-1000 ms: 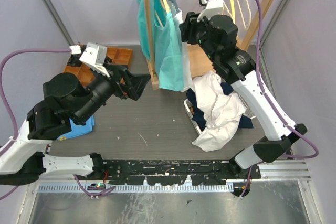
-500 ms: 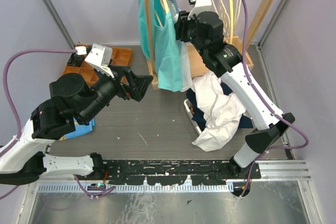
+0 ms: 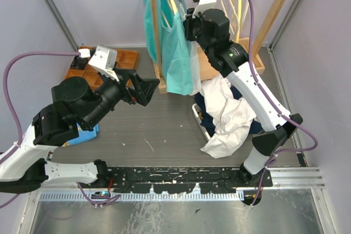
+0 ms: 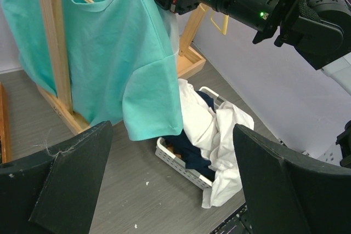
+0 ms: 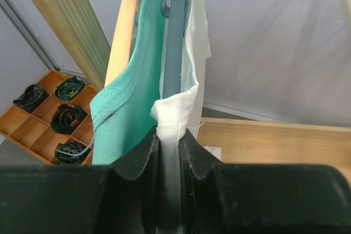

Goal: Remove the t-shirt from the hanger
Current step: Pick up the hanger from the clothesline.

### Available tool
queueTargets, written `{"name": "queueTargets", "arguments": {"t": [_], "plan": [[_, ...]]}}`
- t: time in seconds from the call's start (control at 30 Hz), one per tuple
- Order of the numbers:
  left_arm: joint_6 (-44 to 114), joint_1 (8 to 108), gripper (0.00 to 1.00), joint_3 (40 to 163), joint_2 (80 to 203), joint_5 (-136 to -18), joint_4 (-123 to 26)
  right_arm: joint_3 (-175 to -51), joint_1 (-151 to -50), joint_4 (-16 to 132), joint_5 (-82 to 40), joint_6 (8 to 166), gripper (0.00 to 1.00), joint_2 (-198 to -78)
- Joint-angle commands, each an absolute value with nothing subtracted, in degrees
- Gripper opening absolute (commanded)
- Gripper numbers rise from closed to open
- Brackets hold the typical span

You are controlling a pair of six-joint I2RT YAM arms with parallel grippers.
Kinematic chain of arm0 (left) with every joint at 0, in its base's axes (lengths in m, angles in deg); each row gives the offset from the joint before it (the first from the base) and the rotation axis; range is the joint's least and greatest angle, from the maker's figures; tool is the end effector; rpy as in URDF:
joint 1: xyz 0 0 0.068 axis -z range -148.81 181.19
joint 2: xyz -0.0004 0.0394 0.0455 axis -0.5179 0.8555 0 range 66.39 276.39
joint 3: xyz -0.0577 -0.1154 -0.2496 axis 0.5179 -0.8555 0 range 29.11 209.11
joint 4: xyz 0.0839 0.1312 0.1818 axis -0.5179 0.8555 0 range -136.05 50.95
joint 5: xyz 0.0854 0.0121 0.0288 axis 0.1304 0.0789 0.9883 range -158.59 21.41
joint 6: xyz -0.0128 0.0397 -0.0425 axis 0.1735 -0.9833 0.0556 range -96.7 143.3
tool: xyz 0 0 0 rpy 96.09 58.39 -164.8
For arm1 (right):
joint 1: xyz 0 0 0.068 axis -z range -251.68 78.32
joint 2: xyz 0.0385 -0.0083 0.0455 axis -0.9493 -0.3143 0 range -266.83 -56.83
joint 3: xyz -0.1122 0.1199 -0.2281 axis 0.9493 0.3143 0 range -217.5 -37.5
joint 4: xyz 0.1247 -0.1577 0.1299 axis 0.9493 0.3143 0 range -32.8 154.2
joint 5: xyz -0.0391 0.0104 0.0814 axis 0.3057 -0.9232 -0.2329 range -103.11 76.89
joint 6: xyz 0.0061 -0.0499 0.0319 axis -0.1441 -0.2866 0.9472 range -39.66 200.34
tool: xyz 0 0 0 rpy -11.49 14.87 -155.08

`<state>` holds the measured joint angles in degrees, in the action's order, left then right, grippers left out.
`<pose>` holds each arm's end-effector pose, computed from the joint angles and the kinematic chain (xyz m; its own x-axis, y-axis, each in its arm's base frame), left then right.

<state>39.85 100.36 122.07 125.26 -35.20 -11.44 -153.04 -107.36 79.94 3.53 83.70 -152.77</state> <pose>0.0719 -0.1217 0.5195 -0.1697 -0.2231 -0.9599 0.5595 0.7800 -0.2801 0.2933 0.1953 0.5090 -0.0635 0.0235 -0.9977 -0.3234 0.9453 0.0429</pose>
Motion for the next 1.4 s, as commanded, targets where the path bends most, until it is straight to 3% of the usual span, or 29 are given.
{"name": "queueTargets", "arguments": {"t": [0.0,0.17,0.9,1.37], "plan": [[39.7,100.4,0.98,121.2,124.8,-34.3,-14.2,-155.6,-107.7,74.9,3.3,82.0,0.07,-151.7],[40.2,100.4,0.98,120.4,124.1,-34.1,-14.9,-153.6,-107.7,70.7,3.9,80.7,0.01,-149.7],[35.1,100.4,0.98,125.0,129.6,-36.3,-19.0,-145.9,-107.7,60.9,5.9,77.3,0.00,-136.8],[25.8,100.4,0.98,137.0,138.6,-35.0,-22.1,-138.1,-107.8,66.4,2.2,79.3,0.01,-126.2]]}}
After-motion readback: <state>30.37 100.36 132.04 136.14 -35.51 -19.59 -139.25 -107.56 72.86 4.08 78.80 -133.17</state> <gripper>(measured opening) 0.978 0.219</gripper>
